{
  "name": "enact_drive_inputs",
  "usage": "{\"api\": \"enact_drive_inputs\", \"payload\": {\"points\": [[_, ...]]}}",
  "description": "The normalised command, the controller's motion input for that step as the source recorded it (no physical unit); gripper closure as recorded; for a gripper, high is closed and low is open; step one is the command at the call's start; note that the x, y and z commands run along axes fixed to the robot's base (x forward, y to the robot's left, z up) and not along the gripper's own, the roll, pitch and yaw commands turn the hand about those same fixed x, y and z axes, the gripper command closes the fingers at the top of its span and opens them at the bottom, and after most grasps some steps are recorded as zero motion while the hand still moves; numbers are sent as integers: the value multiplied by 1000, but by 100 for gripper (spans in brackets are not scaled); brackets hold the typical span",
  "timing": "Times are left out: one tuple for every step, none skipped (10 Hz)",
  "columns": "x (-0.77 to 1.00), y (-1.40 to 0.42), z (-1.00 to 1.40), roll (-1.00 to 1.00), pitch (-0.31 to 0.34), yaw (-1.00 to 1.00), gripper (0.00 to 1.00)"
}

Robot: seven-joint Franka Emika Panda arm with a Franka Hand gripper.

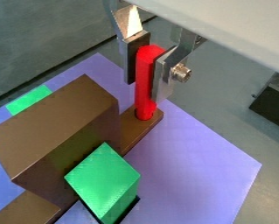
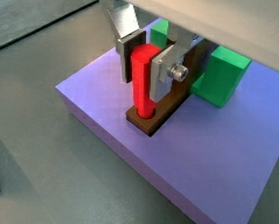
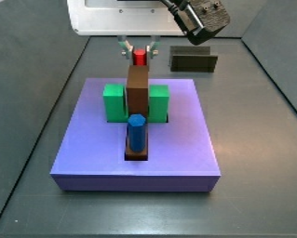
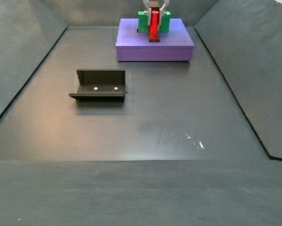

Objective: Pick up the red object. Move up. Move to above the board. Insert the red object.
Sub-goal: Insert the red object.

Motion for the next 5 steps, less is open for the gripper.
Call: {"api": "enact_drive_inputs", "payload": {"points": [[-137,-23,-486,233,-67,-3,100],[-163,-229,-369,254,-37,0,100],[0,-474,-320,221,0,3,100],[257,-74,-549,146,0,-29,100],[246,40,-569,124,0,-49,100]]}}
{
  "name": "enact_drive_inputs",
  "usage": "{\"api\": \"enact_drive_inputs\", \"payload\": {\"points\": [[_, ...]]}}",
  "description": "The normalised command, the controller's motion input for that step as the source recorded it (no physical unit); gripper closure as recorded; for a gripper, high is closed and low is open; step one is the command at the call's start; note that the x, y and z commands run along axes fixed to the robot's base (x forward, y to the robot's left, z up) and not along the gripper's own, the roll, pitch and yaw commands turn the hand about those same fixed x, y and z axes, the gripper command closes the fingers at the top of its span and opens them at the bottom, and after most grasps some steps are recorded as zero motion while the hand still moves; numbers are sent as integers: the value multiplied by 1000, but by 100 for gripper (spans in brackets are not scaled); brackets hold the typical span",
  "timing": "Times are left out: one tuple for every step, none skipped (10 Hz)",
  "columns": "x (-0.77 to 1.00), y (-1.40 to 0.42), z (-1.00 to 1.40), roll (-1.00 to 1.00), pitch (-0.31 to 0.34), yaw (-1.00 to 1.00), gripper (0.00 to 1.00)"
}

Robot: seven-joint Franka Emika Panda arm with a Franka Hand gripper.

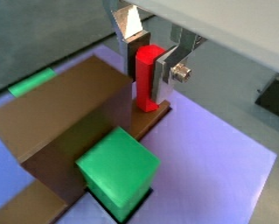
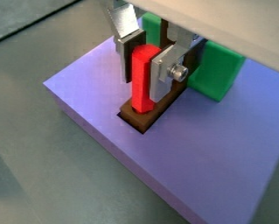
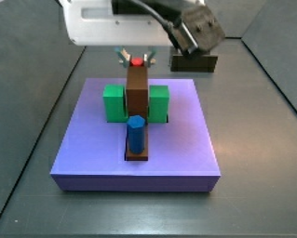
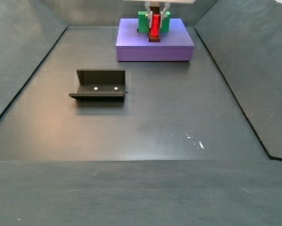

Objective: Pick up the red object. Move up. Move to above the board. Insert the red object.
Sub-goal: Insert the red object.

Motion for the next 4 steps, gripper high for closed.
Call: {"api": "enact_drive_inputs", "payload": {"points": [[143,100,-700,106,0,-40,100],[91,74,-771,81,-27,-63,100],[26,0,-240,13,0,0,100],[0,0,0,0,0,0,100]]}}
